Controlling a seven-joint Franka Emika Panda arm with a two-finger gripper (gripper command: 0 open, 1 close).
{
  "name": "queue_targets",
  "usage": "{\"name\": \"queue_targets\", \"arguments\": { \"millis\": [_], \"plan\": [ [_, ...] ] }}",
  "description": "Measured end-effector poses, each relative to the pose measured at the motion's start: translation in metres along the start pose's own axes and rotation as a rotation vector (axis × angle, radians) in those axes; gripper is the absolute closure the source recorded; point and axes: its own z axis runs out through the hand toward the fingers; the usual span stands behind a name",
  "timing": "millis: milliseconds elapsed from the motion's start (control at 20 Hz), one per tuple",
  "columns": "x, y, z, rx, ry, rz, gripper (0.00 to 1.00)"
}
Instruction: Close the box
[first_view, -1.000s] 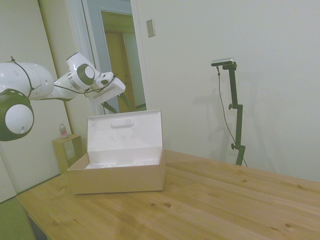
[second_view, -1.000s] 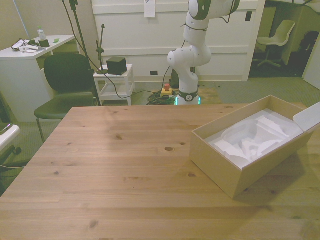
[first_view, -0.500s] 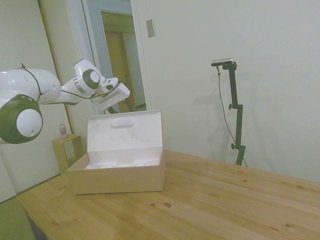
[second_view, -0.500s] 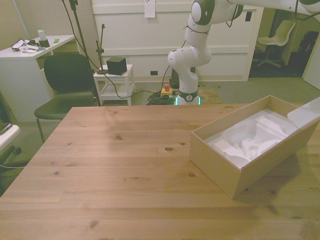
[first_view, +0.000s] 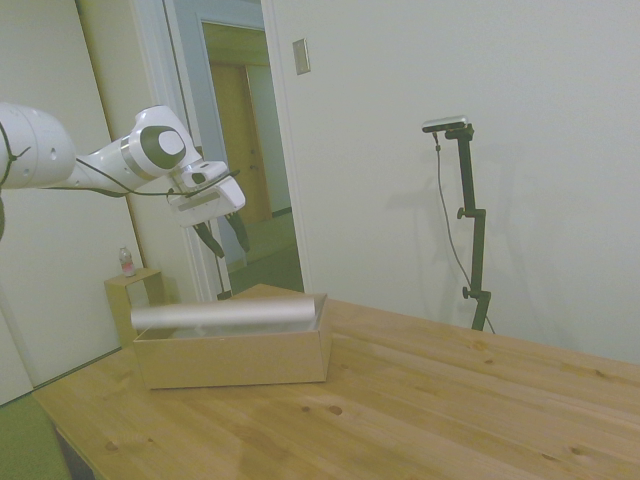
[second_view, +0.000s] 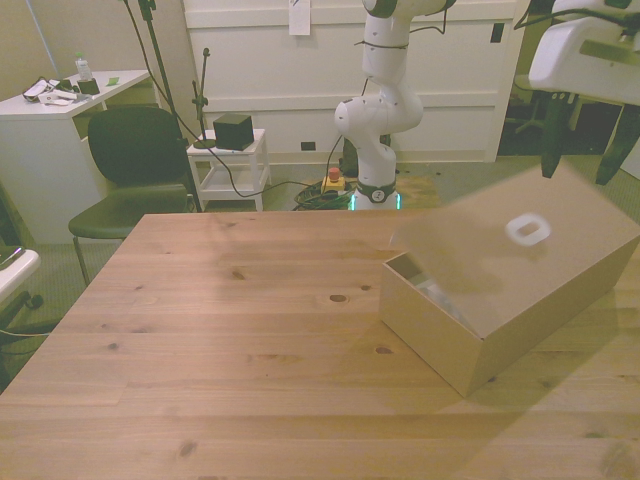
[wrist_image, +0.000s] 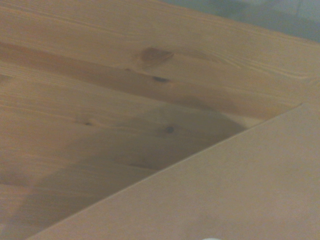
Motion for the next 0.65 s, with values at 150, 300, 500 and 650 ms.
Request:
{"name": "queue_targets", "arguments": {
  "millis": [150, 300, 500, 650],
  "plan": [
    [-0.009, 0.0, -0.013, 0.024, -0.032, 0.099, 0.0],
    [-0.012, 0.001, -0.012, 0.02, -0.061, 0.159, 0.0],
    [-0.006, 0.013, -0.003, -0.002, -0.068, 0.189, 0.0],
    [-0.006, 0.029, -0.005, -0.011, -0.071, 0.205, 0.0]
  ]
}}
